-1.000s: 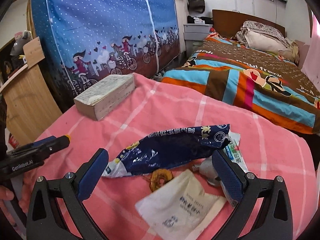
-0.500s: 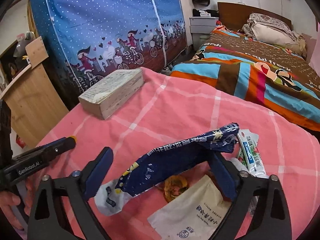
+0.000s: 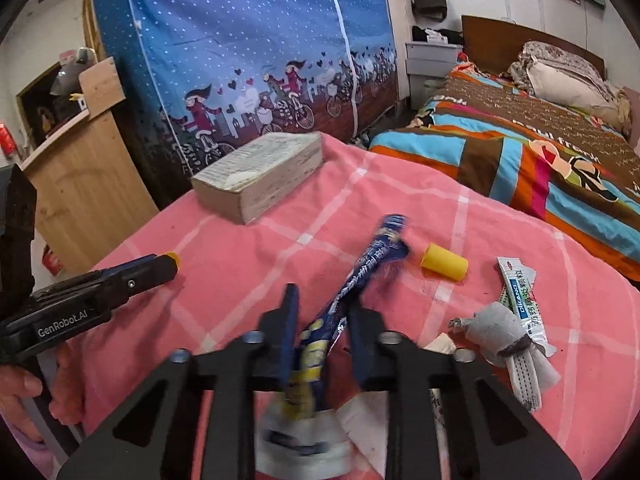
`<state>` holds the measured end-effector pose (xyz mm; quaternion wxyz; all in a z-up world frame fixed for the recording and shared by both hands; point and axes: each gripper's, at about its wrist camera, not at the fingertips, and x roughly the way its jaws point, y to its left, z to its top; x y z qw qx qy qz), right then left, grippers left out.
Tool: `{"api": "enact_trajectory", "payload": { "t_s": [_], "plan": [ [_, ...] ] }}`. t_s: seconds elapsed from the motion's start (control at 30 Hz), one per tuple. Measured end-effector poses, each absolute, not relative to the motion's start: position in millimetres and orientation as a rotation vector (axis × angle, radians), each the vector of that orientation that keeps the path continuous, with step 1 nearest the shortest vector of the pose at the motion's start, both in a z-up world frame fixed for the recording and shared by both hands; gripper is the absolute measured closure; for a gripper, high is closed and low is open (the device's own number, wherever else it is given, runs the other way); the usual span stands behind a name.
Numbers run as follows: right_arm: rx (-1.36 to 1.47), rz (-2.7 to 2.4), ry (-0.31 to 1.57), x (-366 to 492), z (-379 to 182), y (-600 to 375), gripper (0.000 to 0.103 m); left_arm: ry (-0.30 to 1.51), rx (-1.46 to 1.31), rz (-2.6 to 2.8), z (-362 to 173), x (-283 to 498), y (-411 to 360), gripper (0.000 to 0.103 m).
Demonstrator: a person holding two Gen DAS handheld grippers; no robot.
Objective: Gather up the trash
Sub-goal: 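Grasp the yellow cap with the left tool while the right tool grasps the blue wrapper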
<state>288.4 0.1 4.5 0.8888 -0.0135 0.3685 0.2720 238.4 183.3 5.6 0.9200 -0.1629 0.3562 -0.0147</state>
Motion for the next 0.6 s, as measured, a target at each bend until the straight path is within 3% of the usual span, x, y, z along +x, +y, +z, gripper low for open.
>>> {"api": "enact_trajectory", "payload": {
  "t_s": [0.27,0.6],
  "plan": [
    [-0.01,0.597,0.664,267.7,16.4,-7.2,0.095,0.658,-0.286,-0.04,18.5,224.7,169.3,0.085],
    [0.086,0.663,0.342,214.4,53.2,-47.8,0.095,0.459,-0.201,-0.084,46.5,193.6,130.5,0.085]
  ]
}}
